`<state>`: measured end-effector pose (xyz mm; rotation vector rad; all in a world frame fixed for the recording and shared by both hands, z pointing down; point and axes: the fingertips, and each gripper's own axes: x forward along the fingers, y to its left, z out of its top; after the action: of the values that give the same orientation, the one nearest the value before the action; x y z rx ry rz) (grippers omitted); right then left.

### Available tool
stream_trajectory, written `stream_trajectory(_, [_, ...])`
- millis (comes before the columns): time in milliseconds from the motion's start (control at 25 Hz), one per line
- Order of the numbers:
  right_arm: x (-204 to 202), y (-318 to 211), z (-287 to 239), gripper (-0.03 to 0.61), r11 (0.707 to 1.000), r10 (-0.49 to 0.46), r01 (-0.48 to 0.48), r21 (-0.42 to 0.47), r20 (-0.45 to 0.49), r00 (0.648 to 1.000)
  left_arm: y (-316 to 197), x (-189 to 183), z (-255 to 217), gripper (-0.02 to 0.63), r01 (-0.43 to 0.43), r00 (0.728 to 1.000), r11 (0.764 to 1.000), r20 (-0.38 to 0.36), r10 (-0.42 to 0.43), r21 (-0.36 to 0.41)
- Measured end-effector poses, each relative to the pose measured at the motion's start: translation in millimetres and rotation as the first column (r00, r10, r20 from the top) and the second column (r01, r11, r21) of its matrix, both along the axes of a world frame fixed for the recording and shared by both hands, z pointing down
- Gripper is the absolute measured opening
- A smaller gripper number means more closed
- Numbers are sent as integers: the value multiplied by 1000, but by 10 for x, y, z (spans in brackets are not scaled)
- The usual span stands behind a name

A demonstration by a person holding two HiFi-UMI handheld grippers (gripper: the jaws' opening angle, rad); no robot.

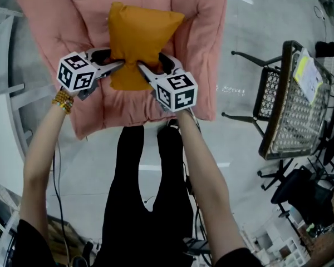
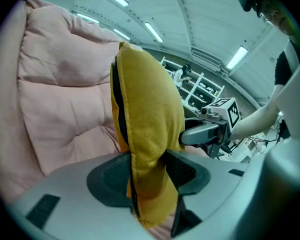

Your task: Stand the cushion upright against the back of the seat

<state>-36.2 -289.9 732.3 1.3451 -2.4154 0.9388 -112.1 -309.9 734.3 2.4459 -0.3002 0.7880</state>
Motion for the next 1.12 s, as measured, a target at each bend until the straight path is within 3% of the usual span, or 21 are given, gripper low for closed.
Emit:
stream_trajectory(160, [-71, -73, -47, 276, 997, -71, 74, 36, -79, 994, -10, -63, 26, 213, 47, 999, 999, 3, -47, 16])
stream_trajectory(560, [-113, -272, -5, 278, 992, -115, 122, 42, -130, 985, -156, -112, 92, 213, 165, 986, 985, 2, -165, 49])
stream_trajectory(920, [-198, -439, 328, 284, 987, -150, 158, 16, -231, 961, -288, -218, 444, 213, 240, 966, 968, 78, -245, 77])
stream_trajectory(1120, [-206, -522, 512, 287, 990, -141, 142, -12, -239, 961, -369, -250, 620, 213, 275, 953, 958, 110, -283, 84])
